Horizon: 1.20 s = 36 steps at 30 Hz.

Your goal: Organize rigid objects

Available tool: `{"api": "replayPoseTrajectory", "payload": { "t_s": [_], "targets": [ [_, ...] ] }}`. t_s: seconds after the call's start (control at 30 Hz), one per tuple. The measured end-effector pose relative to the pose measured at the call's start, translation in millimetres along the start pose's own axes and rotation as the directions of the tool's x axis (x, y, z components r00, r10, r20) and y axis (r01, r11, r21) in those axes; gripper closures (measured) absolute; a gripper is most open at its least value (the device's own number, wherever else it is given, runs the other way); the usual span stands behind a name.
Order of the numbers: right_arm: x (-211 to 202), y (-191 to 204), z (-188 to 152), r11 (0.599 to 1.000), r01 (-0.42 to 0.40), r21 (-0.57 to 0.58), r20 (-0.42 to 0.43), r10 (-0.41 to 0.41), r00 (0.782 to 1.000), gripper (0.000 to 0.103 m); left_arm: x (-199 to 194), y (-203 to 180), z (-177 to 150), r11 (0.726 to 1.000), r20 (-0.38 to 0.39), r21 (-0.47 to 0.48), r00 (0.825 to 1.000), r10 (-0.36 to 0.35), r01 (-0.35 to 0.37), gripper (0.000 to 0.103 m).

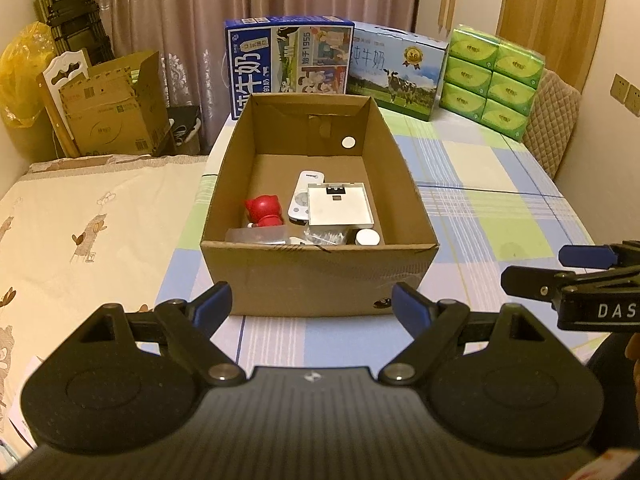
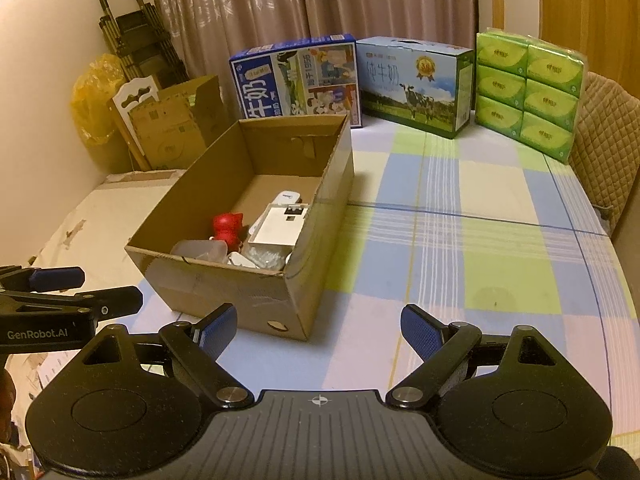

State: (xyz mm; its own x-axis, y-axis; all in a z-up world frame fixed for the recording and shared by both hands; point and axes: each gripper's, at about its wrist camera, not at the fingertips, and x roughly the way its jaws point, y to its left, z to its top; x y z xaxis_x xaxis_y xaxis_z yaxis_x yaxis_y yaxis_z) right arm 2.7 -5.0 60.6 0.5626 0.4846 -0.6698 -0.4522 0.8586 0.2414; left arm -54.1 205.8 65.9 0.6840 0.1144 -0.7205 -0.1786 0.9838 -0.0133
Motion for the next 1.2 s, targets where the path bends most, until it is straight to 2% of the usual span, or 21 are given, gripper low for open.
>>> {"api": "replayPoseTrajectory", "payload": {
  "t_s": [1.2],
  "targets": [
    [7,-5,-3,1.0,0.009,0.018,-0.011,-0.008,1.0,0.017,13,-6,-2,1.0,-0.004,0.006,1.0,0.007,-0.007,0.018]
  ]
}}
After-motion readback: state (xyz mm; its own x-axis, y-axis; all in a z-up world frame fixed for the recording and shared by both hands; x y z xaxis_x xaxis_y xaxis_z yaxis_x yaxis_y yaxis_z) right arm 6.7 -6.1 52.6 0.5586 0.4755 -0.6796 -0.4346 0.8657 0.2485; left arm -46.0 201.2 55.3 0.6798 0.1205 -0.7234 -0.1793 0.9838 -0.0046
